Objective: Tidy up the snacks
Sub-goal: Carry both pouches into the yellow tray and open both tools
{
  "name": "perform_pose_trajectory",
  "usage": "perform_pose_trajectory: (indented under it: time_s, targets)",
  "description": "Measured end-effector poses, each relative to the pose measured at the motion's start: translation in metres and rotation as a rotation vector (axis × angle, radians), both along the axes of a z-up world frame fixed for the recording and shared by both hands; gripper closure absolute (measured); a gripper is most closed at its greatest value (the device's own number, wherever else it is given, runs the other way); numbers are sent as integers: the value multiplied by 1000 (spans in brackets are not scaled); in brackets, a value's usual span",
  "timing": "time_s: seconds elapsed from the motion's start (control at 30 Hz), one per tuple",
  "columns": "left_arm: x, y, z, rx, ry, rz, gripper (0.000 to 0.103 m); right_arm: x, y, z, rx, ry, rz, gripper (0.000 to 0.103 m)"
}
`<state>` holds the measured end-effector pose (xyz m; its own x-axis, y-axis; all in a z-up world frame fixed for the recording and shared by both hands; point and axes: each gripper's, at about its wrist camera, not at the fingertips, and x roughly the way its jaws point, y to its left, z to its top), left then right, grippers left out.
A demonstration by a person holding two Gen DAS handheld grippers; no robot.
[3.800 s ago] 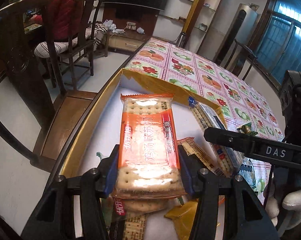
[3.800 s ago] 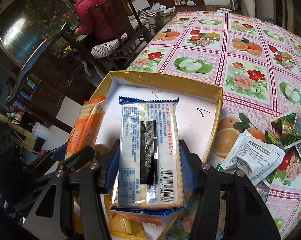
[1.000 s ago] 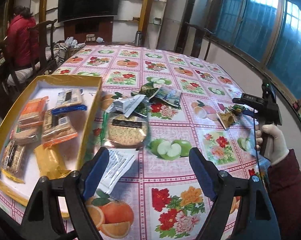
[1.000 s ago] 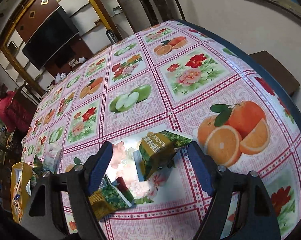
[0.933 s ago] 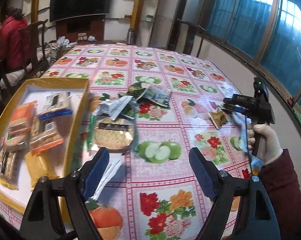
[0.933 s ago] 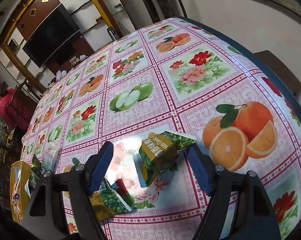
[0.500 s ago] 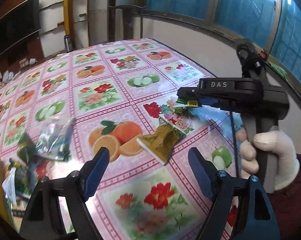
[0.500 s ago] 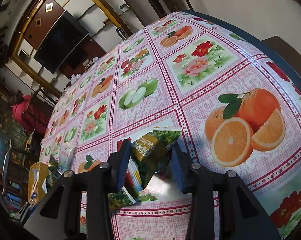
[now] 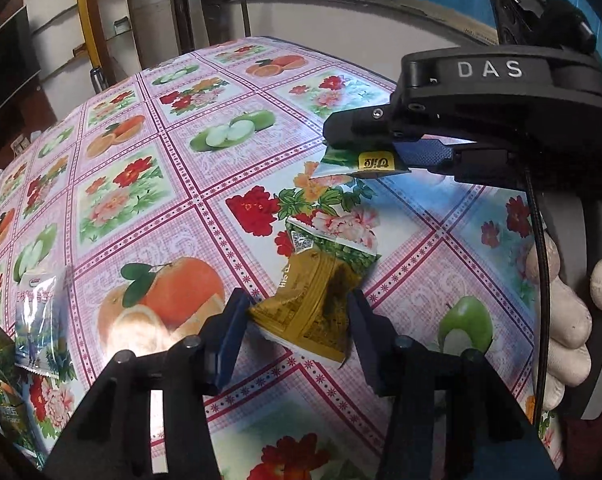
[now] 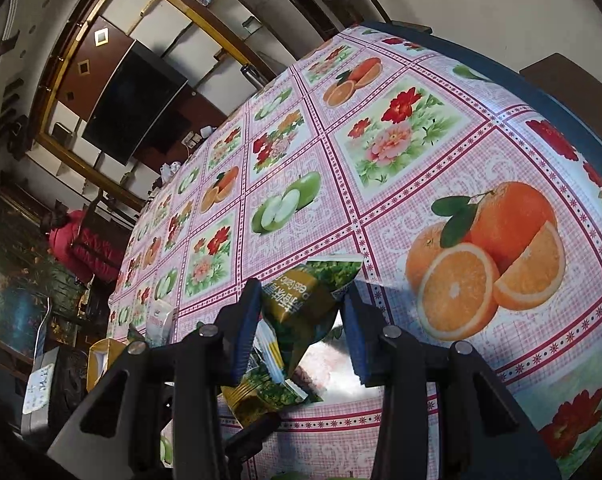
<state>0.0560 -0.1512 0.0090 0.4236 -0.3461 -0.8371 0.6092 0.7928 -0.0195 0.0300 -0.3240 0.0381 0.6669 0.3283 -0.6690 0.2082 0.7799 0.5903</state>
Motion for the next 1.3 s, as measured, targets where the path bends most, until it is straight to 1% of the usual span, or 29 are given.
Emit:
perform_pose_trajectory:
  time_s: [0.07, 0.17, 0.23, 0.3, 0.37, 0.53, 0.6, 0.67, 0.73, 0.8, 0.93, 1.03, 1.13, 1.2, 1.3]
  targets:
    - [-5, 5, 5, -3, -12, 17, 54, 0, 0, 0, 2, 0, 3, 62]
    - [-17, 25, 20, -59, -20, 64, 54, 1, 5, 1, 11, -14, 26, 62]
    - [-31, 44, 33, -92, -35, 93, 54, 0, 7, 1, 44, -29, 45, 62]
    - [-52, 67, 49, -103, -73, 133, 54, -1, 10, 1, 92, -48, 68, 62]
    - [-73, 97, 64, -120, -112, 184, 54, -1, 15, 2, 117, -66, 91, 62]
    - [-133, 198, 94, -194, -183, 399, 54, -2, 39, 12, 131, -103, 157, 62]
    - [-154, 240, 101, -210, -213, 496, 54, -6, 54, 20, 96, -120, 188, 62]
    - [-174, 280, 104, -209, -232, 592, 54, -11, 72, 27, 69, -141, 213, 62]
    - [-192, 318, 105, -205, -242, 674, 54, -16, 94, 32, 50, -135, 244, 62]
    - [-201, 349, 101, -200, -244, 738, 54, -25, 124, 35, 71, -132, 307, 62]
    - [-215, 397, 82, -218, -216, 844, 54, -40, 198, 48, 78, -129, 440, 62]
    - [-215, 419, 67, -247, -172, 890, 54, -48, 256, 54, 95, -124, 545, 61]
    - [-211, 432, 54, -267, -144, 925, 53, -54, 313, 53, 105, -103, 645, 61]
    - [-208, 439, 48, -274, -128, 934, 51, -57, 351, 49, 102, -82, 709, 61]
    - [-209, 446, 45, -291, -116, 936, 50, -64, 396, 42, 89, -57, 782, 61]
